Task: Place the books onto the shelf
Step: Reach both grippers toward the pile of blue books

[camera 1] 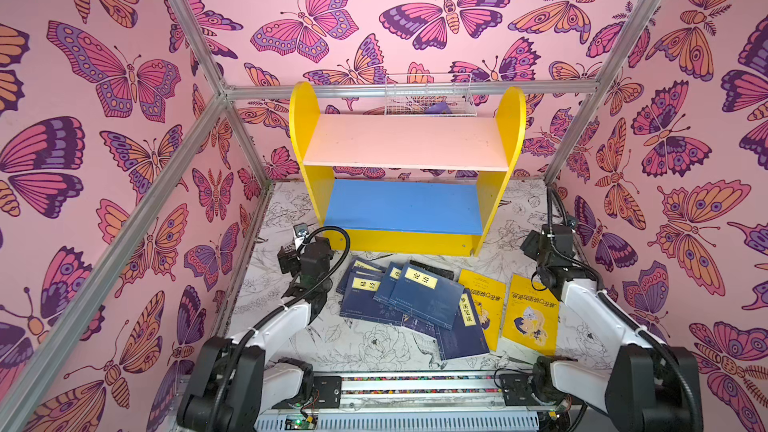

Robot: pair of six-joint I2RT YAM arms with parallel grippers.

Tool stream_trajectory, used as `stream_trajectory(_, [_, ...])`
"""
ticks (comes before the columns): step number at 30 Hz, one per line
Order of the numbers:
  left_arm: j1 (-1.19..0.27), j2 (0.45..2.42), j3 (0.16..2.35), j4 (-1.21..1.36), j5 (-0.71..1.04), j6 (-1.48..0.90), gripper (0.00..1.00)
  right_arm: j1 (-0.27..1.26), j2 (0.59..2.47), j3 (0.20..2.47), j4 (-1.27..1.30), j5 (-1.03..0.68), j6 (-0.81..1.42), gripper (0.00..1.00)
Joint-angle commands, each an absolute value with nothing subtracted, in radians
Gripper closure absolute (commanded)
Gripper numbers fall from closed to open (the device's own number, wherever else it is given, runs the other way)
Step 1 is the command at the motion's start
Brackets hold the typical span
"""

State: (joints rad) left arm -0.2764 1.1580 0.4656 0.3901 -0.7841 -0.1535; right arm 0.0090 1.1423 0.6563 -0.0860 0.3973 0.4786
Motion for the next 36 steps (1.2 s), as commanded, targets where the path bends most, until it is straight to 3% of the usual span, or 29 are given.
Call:
stream_trajectory(1, [-0.314, 1.054, 0.534, 0.055, -0.860, -0.345, 0.01, 0.112, 1.059, 0.693, -0.325, 0.400, 0.555, 0.18])
stream_trajectory(4, [-0.324, 0.971, 0.605, -0.231, -0.626, -0.556, 0.01, 0.260, 1.005, 0.707, -0.350, 0.350, 0.486, 0.17])
stream_trajectory(9, [-0.434, 0.933, 0.615, -0.391, -0.366, -0.740, 0.01, 0.338, 1.040, 0.791, -0.353, 0.207, 0.491, 0.16])
stream_trajectory(19, [-0.721, 0.992, 0.637, -0.405, -0.384, -0.813, 0.01, 0.322, 1.181, 0.956, -0.269, 0.146, 0.516, 0.16])
stream_trajectory(25, [-0.776, 1.045, 0.680, -0.401, -0.378, -0.804, 0.01, 0.255, 1.265, 1.053, -0.272, 0.111, 0.524, 0.17])
stream_trajectory(36, [-0.782, 1.093, 0.696, -0.359, -0.185, -0.708, 0.00, 0.113, 1.396, 1.215, -0.285, 0.017, 0.458, 0.18])
